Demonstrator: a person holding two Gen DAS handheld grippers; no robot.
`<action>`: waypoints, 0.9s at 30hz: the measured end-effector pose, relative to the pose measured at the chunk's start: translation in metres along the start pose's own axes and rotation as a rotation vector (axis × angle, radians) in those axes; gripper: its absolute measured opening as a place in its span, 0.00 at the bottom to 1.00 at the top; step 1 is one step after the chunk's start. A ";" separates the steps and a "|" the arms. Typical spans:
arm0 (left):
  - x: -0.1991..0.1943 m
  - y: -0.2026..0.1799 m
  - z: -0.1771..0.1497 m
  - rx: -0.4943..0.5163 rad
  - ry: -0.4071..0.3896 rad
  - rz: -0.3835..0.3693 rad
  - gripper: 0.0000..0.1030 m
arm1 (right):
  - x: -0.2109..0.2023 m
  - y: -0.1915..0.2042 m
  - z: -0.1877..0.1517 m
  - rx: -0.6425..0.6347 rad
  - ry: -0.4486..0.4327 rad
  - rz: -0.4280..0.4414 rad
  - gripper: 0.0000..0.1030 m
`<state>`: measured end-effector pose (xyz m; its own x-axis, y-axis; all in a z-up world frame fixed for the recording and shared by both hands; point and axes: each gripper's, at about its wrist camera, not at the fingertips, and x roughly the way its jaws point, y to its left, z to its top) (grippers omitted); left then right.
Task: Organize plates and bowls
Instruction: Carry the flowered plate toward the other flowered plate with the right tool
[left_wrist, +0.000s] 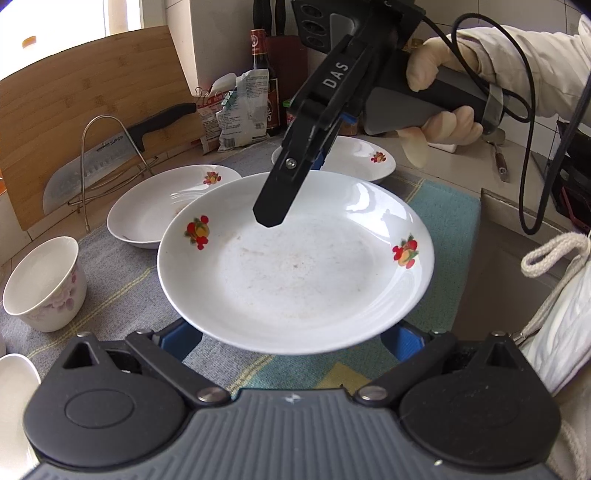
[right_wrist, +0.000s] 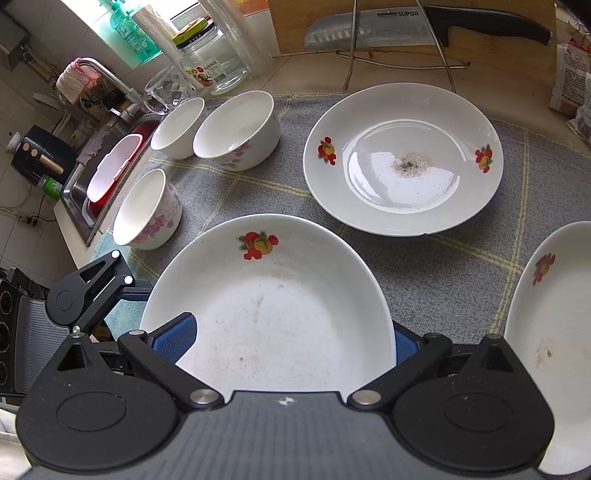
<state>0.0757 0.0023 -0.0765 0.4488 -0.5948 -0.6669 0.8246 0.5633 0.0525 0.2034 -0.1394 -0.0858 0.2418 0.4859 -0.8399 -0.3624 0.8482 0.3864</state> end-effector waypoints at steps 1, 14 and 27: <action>0.003 -0.002 0.004 0.004 -0.001 -0.002 0.98 | -0.003 -0.003 -0.001 0.001 -0.004 -0.001 1.00; 0.041 -0.009 0.037 0.023 -0.015 -0.028 0.98 | -0.044 -0.047 -0.015 0.026 -0.063 -0.024 1.00; 0.080 -0.021 0.062 0.042 -0.013 -0.046 0.98 | -0.073 -0.096 -0.028 0.048 -0.084 -0.042 1.00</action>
<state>0.1158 -0.0920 -0.0849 0.4142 -0.6268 -0.6600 0.8581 0.5107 0.0535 0.1951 -0.2624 -0.0725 0.3309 0.4638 -0.8218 -0.3071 0.8764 0.3709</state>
